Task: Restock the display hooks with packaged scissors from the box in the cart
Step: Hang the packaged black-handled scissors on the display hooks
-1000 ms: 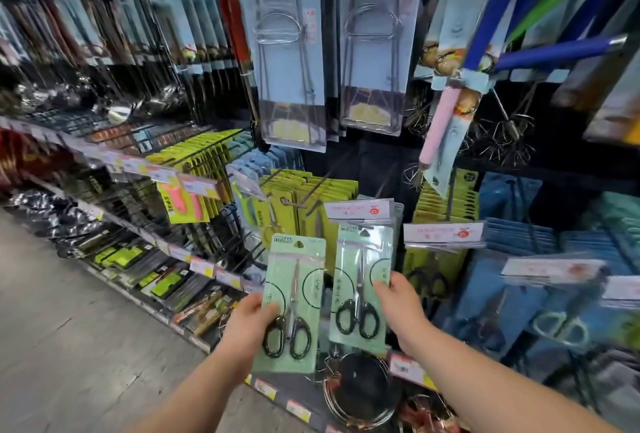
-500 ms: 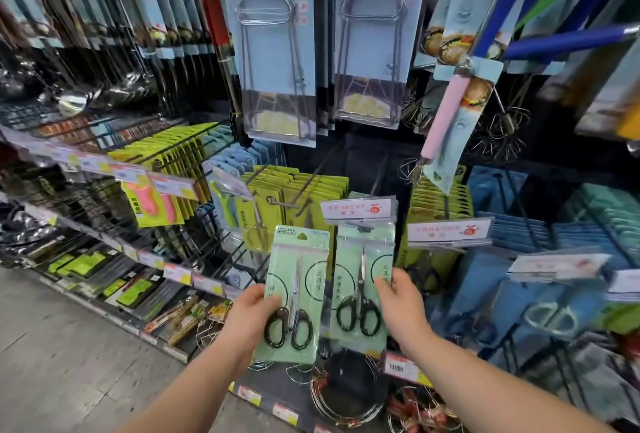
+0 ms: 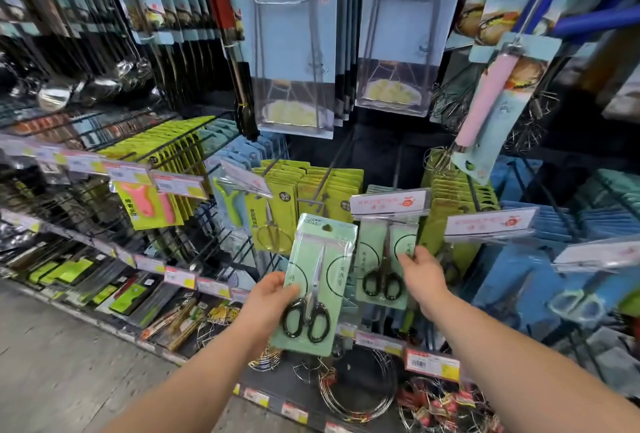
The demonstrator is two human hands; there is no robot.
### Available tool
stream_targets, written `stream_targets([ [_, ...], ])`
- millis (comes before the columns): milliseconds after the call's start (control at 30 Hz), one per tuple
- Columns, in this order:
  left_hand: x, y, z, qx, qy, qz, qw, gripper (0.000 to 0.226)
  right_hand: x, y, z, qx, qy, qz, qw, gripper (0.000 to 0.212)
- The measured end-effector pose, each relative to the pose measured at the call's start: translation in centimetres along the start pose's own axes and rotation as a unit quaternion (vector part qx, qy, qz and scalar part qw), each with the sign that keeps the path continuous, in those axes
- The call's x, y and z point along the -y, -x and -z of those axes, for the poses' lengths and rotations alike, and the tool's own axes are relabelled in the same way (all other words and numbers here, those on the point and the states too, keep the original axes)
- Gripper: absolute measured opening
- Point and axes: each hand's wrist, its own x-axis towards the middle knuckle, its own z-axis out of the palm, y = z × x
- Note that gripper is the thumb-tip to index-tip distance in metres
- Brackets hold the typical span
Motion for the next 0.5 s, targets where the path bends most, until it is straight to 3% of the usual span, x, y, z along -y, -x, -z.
stream_targets([
  [500, 2.9, -1.4, -0.7, 0.075, 0.016, -0.022, 0.997, 0.009, -0.5, -1.1, -0.3, -0.037, -0.019, 0.003, 0.999, 0.052],
])
